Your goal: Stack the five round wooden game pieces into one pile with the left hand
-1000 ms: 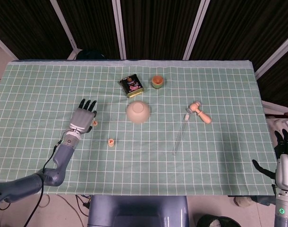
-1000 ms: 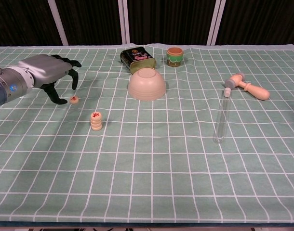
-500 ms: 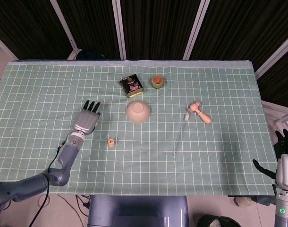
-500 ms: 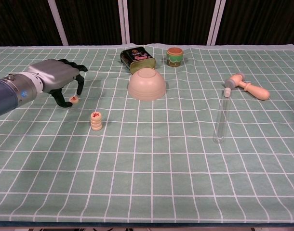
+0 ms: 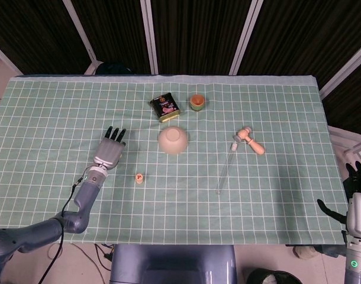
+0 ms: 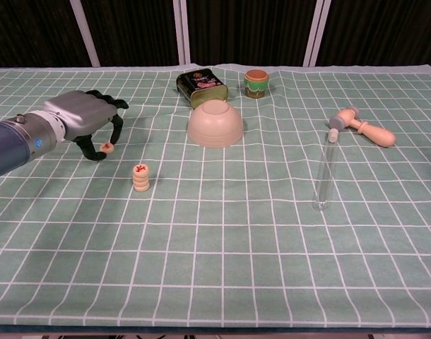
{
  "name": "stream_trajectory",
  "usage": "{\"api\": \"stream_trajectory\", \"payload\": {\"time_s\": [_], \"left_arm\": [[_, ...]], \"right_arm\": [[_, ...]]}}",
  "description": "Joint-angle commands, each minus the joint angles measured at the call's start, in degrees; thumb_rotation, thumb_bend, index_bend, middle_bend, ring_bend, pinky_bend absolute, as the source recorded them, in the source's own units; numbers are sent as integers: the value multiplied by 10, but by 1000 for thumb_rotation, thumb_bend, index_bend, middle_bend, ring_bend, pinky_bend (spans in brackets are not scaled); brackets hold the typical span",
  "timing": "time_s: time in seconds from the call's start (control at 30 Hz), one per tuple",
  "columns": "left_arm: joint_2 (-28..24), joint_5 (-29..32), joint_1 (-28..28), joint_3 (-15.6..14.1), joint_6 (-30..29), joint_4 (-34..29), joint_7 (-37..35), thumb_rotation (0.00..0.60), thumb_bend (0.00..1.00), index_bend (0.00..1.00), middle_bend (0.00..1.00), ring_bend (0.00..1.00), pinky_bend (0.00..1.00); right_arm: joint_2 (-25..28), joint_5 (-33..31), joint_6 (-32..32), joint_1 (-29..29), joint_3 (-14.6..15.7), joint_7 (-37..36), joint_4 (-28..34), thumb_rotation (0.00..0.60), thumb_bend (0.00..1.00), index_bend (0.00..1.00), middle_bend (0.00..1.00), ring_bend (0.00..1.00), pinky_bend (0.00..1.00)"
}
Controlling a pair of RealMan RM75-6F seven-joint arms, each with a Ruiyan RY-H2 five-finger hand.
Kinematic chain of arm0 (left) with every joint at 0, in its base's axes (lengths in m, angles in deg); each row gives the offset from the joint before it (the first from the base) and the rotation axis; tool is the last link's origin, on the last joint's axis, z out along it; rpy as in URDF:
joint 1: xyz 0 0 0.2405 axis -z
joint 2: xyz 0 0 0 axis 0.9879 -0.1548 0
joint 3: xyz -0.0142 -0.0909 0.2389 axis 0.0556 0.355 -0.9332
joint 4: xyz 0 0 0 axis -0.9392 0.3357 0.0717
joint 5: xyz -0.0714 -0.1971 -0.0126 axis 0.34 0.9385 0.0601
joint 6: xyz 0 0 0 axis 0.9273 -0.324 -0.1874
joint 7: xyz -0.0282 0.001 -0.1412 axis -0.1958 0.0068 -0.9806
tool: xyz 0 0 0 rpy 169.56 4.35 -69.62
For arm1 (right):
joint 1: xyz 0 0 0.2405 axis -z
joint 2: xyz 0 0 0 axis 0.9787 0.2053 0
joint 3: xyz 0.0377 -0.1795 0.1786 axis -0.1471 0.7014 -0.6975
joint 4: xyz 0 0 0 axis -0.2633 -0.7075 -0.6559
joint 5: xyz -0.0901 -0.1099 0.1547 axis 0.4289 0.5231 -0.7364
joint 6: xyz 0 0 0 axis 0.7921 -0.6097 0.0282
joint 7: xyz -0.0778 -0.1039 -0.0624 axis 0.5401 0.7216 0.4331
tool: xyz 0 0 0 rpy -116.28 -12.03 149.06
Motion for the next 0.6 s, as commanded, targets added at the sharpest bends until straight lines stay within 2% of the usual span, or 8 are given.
{"api": "stream_trajectory", "payload": {"time_s": [0.03,0.4,0.53,0.6], "left_arm": [[2,1,0,0,2,4,2,600,281,491,16,0,0],[-5,-8,-3,5,-5,-9,-10,600,304,507,21,0,0],[-34,-22,-10,8,-25,-56,-15,600,304,507,21,0,0],[-66,-39,-16,12,-51,-120,-19,600,304,507,21,0,0]], "right_arm": [[0,-1,0,0,0,0,0,600,233,90,13,0,0],[0,-1,0,0,-1,-1,0,600,232,89,13,0,0],[0,-1,0,0,-1,-2,0,600,233,89,13,0,0],[0,-1,0,0,-1,-1,0,600,233,90,13,0,0]]}}
